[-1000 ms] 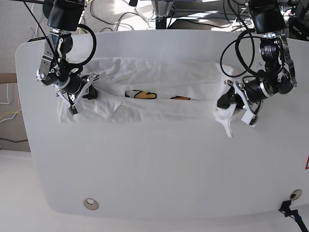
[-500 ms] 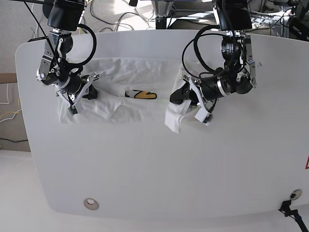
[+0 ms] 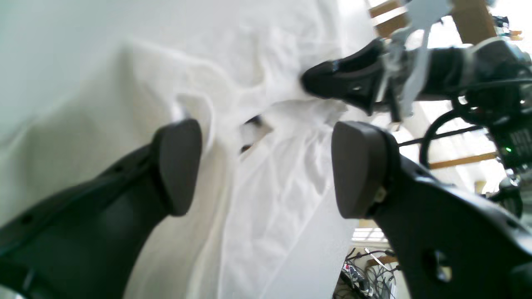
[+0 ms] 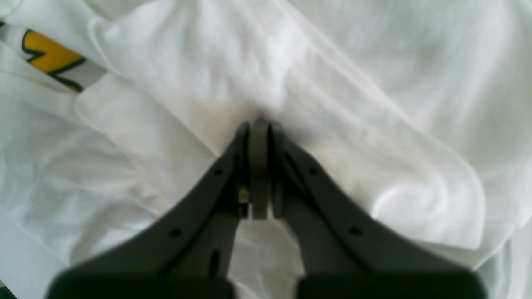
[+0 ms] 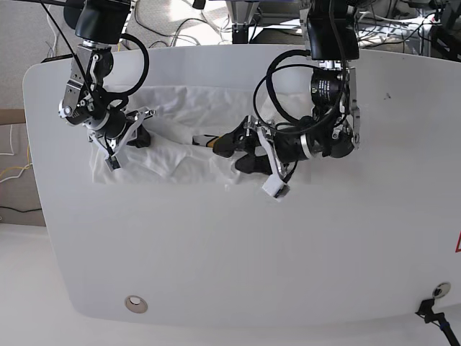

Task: Fold the T-shirt properly
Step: 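Grasp the strip's end with the left gripper and fold it toward the right gripper, then open the left gripper and regrasp the strip's folded halves with both grippers, then lift the strip with both grippers and fold it over onto itself, then lower the folded bundle and open both grippers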

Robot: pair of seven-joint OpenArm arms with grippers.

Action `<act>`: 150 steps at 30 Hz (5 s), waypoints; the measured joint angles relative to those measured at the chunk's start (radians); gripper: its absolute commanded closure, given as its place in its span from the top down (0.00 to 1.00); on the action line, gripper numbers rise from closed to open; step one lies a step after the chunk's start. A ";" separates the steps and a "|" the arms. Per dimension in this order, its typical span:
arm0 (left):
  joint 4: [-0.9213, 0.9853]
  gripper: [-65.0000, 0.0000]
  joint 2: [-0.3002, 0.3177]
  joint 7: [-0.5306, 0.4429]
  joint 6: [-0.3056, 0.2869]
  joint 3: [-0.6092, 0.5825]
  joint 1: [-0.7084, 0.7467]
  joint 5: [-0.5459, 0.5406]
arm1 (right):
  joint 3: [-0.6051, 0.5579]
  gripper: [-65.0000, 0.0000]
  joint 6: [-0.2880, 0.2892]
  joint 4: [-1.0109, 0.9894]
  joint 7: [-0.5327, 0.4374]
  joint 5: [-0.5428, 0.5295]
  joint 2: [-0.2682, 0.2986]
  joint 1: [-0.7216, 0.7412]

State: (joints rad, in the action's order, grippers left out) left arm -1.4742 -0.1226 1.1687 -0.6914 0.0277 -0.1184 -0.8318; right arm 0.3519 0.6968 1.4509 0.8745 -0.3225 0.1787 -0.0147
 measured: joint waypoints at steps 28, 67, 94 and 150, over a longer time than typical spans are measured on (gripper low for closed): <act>-0.058 0.38 0.342 -0.142 -0.005 -0.187 0.033 0.319 | -0.005 0.00 0.003 0.035 0.040 0.012 -0.005 0.010; 0.057 0.00 0.422 -0.325 -0.009 -0.197 0.088 0.323 | 0.446 0.62 -0.004 -0.112 0.207 -0.296 0.045 0.035; 0.056 0.00 0.419 -0.322 -0.010 -0.196 0.087 0.326 | 0.315 0.00 -0.010 0.106 0.220 -0.295 -0.077 -0.017; -0.121 0.00 0.475 -0.249 -0.005 0.017 0.096 0.383 | -0.426 0.43 -0.267 0.208 0.135 -0.426 -0.328 0.062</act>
State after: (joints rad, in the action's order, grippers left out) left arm -1.5948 0.3519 0.9199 -0.6964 0.0444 -0.0223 -0.4484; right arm -0.0738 0.4294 1.6585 1.0100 -0.7483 -0.1497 0.0471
